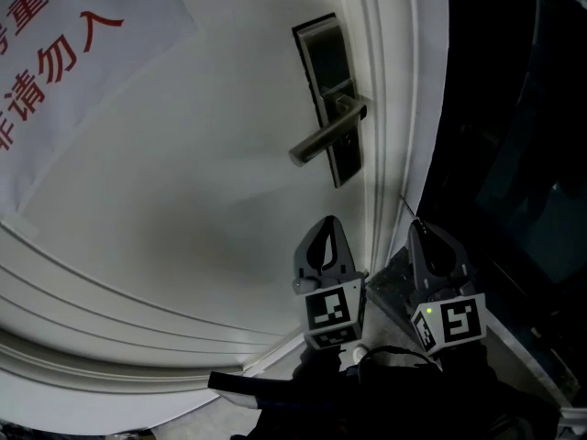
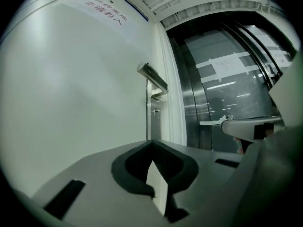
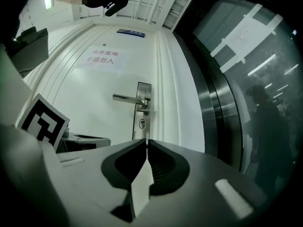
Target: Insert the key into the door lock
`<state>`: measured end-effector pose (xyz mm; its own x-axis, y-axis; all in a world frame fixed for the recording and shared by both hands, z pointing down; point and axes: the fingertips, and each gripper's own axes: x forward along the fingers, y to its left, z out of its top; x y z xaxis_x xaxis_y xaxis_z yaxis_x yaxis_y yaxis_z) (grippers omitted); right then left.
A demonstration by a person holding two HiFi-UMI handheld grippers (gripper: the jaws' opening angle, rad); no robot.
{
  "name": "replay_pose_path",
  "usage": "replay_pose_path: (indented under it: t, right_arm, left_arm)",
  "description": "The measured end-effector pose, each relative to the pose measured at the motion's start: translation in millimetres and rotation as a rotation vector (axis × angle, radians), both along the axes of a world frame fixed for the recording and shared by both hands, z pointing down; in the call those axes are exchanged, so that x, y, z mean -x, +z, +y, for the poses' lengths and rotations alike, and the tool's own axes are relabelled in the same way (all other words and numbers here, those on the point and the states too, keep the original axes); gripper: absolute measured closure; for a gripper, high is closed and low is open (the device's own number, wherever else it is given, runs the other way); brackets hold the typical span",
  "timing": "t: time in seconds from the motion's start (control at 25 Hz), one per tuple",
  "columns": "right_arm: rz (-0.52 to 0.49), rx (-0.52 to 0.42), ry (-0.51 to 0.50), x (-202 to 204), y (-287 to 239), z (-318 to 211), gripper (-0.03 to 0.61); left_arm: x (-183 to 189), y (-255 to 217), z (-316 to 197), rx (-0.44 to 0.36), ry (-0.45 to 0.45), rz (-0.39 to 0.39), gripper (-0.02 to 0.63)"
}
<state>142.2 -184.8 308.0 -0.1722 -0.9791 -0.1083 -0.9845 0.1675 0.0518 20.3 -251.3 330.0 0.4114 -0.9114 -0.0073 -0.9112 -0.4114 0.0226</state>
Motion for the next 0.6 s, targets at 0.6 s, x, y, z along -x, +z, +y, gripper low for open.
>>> replay_pose_path:
  t: [0.6]
  right_arm:
    - [0.056,-0.021,-0.197,66,-3,-35,0.566]
  left_arm:
    - [70,1,1,-0.010,-0.202,0.007,0.612]
